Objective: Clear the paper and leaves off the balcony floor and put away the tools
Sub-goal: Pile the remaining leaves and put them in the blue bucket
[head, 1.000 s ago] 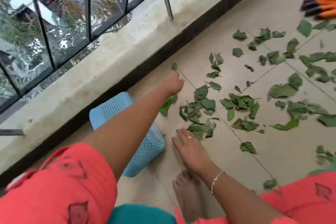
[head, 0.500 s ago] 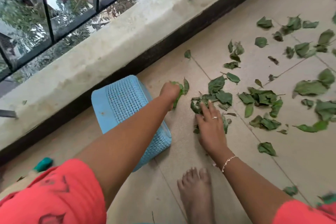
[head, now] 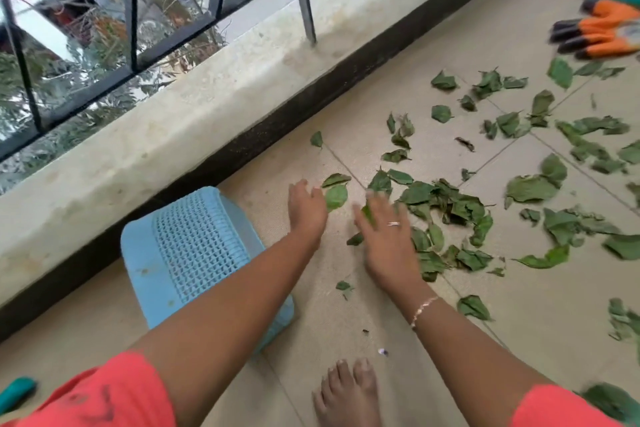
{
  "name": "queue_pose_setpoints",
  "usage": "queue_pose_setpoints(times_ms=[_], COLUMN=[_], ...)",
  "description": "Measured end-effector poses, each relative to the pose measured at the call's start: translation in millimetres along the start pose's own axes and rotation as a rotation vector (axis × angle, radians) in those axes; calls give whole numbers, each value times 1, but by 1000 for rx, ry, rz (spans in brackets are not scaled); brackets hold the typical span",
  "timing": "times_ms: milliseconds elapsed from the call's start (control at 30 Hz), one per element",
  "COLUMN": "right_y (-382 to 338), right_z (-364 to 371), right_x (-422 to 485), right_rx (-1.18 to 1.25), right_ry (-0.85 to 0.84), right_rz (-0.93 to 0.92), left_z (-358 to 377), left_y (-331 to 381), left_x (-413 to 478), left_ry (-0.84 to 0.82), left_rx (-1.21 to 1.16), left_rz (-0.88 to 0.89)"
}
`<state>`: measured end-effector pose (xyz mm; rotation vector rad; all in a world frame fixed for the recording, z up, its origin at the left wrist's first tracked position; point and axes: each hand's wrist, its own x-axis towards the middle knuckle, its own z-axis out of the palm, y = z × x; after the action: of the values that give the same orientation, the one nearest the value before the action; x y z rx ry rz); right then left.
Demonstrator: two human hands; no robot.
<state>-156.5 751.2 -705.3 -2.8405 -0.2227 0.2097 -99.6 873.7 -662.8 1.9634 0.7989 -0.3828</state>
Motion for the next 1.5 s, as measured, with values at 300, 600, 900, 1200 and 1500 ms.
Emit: queue_pose_setpoints(times_ms=[300, 600, 900, 1200, 1500], right_y=[7, -13, -33, -29, 51], right_z=[1, 1, -5, 18, -1], right_x=[27, 91, 171, 39, 105], right_rx=[-69, -10, -232, -12, 14], right_ry=[-94, -11, -194, -202, -96], right_rz=[65, 78, -210, -219, -16], left_z=[1, -11, -20, -13, -16], left_y=[-3, -5, -16, -21, -13], left_x=[34, 54, 63, 61, 64], left_ry=[-166, -384, -427, -432, -464], left_rx=[194, 688, 893, 932, 952], left_rz=[64, 16, 105, 95, 80])
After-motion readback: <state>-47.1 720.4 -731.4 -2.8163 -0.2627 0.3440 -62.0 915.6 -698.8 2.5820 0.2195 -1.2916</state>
